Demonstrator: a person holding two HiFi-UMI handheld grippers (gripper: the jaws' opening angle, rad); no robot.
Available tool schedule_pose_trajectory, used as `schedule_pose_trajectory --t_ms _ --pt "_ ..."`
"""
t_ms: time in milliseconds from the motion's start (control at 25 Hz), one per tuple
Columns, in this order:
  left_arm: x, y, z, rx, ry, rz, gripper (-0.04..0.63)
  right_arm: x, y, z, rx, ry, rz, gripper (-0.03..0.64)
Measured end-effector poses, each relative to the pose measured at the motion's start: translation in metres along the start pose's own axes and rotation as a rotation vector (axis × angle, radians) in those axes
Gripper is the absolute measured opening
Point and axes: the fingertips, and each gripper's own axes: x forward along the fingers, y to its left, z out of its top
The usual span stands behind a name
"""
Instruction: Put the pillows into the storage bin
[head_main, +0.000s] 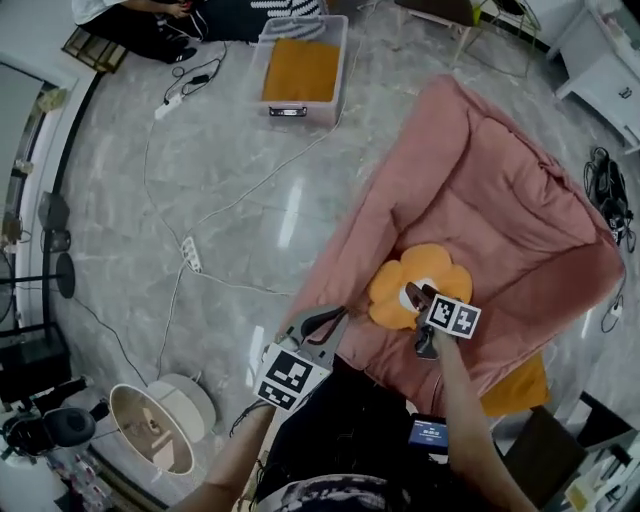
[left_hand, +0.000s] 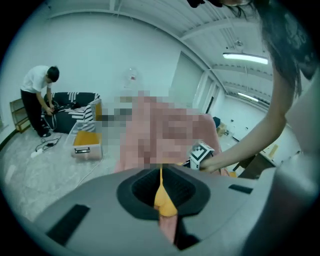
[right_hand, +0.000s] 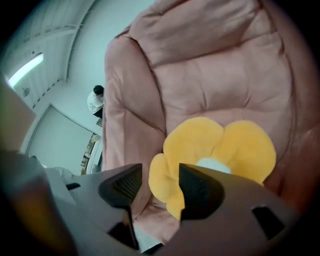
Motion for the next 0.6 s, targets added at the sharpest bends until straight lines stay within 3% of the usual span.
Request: schedule_pose_trajectory --t_ms 160,320,440,600 --pt "-0.008 0.04 -0.013 -0.08 -0.013 0.083 0.021 0.043 -0.029 -0.006 0.181 0.003 -0.09 0.251" --pt "-0.014 0.058 -0.03 -0.126 -0.001 0.125 0.021 0.069 -0.041 -0.003 0.295 -0.021 -0.112 0.258" --pt "-0.016 0.06 -0.044 -0.142 0.018 0.134 0.021 0.079 -0.044 -0.005 0.345 -0.022 -0.111 0.22" --pt "-0.016 0.059 -0.05 -0.141 0.017 0.13 0.021 0.081 -0.042 -0.01 0.373 -0.007 -0.107 0.11"
